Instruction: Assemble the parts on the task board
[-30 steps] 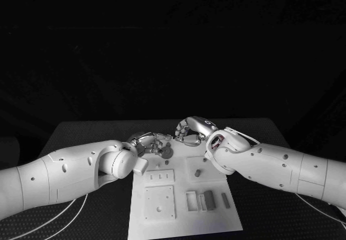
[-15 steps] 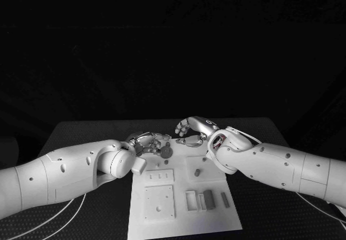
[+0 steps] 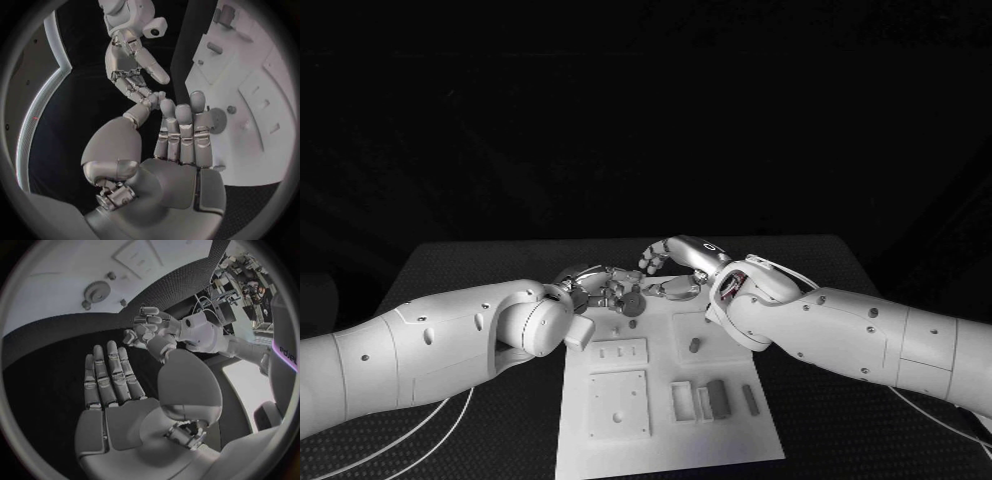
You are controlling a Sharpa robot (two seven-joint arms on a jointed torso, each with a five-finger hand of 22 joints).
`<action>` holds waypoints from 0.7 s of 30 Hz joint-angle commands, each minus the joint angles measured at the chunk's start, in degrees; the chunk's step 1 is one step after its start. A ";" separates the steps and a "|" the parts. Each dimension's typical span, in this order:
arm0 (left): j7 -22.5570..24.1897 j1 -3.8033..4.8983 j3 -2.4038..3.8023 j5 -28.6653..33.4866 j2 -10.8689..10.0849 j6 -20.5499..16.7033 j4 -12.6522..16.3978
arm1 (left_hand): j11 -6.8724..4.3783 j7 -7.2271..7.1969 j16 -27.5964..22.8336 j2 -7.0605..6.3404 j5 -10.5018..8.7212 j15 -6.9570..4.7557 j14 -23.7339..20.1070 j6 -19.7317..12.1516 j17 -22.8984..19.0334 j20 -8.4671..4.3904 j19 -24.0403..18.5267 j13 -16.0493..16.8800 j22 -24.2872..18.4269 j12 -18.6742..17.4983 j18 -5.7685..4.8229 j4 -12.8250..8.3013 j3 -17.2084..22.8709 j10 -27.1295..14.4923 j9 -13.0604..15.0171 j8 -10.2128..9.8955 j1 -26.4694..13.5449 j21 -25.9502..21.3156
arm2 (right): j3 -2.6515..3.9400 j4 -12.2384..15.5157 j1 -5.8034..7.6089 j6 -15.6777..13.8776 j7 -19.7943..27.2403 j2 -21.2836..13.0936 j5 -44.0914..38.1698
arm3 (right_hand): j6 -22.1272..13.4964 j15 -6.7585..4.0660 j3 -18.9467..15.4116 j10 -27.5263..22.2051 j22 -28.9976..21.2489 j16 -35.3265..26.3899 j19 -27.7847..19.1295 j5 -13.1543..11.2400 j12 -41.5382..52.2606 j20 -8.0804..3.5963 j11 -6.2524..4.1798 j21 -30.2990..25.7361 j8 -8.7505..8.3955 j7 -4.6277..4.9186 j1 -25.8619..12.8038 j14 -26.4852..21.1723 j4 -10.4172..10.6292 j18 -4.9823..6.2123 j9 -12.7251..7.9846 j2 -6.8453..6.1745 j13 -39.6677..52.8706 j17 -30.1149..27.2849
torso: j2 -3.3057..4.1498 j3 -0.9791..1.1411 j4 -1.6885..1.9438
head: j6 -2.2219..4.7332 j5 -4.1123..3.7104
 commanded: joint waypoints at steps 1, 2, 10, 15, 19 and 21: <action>-0.02 0.01 0.02 0.43 0.13 1.63 0.24 | -0.03 1.29 0.40 1.97 -0.42 -0.26 -0.20 1.92 -0.08 -0.29 -0.06 0.04 0.82 -0.29 -0.81 0.05 0.02 -0.08 -0.31 -0.40 2.26 -0.36 | 0.02 -0.03 -0.07 0.70 2.05 0.30 0.11 | -0.16 0.02 -0.11 -0.25 0.55 -0.27 -0.46 -0.03 -0.11 0.04 -0.10 -0.25 0.16 -0.19 0.13 -0.20 0.15 -0.98 0.11 -0.23 -0.05 0.11 | 0.01 -0.04 -0.01 | -0.04 -0.02; -0.08 0.00 0.02 0.43 0.15 1.80 0.28 | -0.03 1.29 0.44 1.96 -0.58 -0.27 -0.25 1.96 -0.10 -0.28 -0.11 0.06 0.83 -0.29 -0.82 0.05 0.01 -0.14 -0.41 -0.44 2.27 -0.39 | 0.02 -0.09 -0.07 0.54 2.08 0.43 0.12 | 0.00 -0.02 -0.09 -0.20 0.67 -0.21 -0.43 -0.03 -0.08 0.03 -0.12 -0.25 0.30 -0.26 0.15 -0.10 0.18 -0.99 0.19 -0.10 -0.05 0.18 | 0.01 -0.04 0.00 | -0.04 -0.04; -0.36 -0.03 0.02 0.43 0.29 3.25 0.61 | -0.02 1.30 0.55 1.95 -0.93 -0.32 -0.37 2.07 -0.15 -0.26 -0.24 0.13 0.86 -0.25 -0.82 0.05 -0.02 -0.29 -0.68 -0.57 2.29 -0.46 | 0.03 -0.60 -0.08 -0.29 2.00 0.82 -0.19 | 1.82 -0.61 0.26 1.43 1.20 0.52 0.68 -0.03 0.90 -0.19 -0.92 -0.02 1.69 -1.16 0.74 1.21 0.03 -0.65 0.97 1.80 0.32 0.84 | 0.01 -0.01 0.05 | -0.05 -0.07; -0.75 -0.03 -0.02 0.43 0.30 4.25 0.39 | 0.01 1.32 0.61 1.98 -1.00 -0.33 -0.54 2.15 -0.19 -0.21 -0.38 0.18 0.88 -0.26 -0.82 0.09 -0.06 -0.49 -0.89 -0.67 2.23 -0.53 | 0.03 -1.02 -0.24 -0.57 1.65 0.96 -1.58 | 3.40 -0.86 0.61 2.71 1.18 0.73 1.29 -0.02 1.60 -0.28 -1.55 -0.08 2.69 -2.00 2.01 1.71 -0.19 -0.45 1.53 2.92 0.62 1.16 | 0.01 -0.02 0.02 | -0.08 -0.07; -0.74 -0.03 -0.03 0.43 0.30 4.38 0.42 | 0.01 1.33 0.63 1.98 -1.04 -0.33 -0.60 2.17 -0.21 -0.19 -0.42 0.20 0.89 -0.26 -0.82 0.07 -0.07 -0.56 -0.96 -0.70 2.22 -0.54 | 0.03 -0.94 -0.39 -1.14 1.94 0.94 -2.03 | 5.09 -0.89 0.80 3.21 1.14 0.70 1.46 -0.02 1.89 -0.29 -1.77 -0.34 3.69 -2.77 3.15 1.79 -0.27 -0.42 2.09 3.60 0.76 1.34 | 0.03 0.04 0.03 | -0.18 0.03; -0.78 -0.03 -0.04 0.43 0.30 4.38 0.42 | 0.02 1.33 0.64 1.98 -1.05 -0.33 -0.63 2.19 -0.21 -0.19 -0.44 0.21 0.90 -0.26 -0.82 0.07 -0.07 -0.59 -0.99 -0.71 2.23 -0.55 | 0.03 -0.90 -0.43 -1.54 2.15 0.93 -2.15 | 5.97 -0.97 0.95 3.81 1.13 0.77 1.64 -0.02 2.24 -0.30 -2.08 -0.46 4.17 -3.19 3.76 1.97 -0.30 -0.37 2.40 4.27 0.95 1.48 | 0.03 0.05 0.02 | -0.19 0.04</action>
